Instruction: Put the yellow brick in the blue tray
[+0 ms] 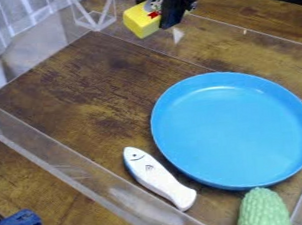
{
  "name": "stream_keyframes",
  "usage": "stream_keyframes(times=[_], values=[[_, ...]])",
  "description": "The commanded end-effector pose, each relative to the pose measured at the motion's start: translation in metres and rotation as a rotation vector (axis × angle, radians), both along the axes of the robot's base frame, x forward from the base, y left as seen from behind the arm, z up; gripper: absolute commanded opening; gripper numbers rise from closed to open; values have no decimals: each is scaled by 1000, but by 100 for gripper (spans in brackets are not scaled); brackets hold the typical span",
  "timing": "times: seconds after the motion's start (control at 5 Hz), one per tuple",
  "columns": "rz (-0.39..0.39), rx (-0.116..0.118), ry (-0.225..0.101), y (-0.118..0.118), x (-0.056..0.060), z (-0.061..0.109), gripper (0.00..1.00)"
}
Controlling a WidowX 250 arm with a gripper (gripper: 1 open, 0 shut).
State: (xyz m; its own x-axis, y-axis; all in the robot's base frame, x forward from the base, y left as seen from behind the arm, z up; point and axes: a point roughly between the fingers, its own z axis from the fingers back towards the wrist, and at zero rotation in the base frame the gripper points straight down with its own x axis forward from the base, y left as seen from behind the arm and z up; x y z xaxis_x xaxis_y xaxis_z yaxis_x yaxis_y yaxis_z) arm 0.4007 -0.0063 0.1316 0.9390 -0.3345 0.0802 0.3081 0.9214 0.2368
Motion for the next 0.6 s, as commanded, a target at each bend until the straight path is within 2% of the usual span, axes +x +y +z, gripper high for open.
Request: stream_keyframes(times=[0.0,0.4], values=[[-12,2,-91,-5,5,30,0],[-6,14,-115,-3,5,35,0]])
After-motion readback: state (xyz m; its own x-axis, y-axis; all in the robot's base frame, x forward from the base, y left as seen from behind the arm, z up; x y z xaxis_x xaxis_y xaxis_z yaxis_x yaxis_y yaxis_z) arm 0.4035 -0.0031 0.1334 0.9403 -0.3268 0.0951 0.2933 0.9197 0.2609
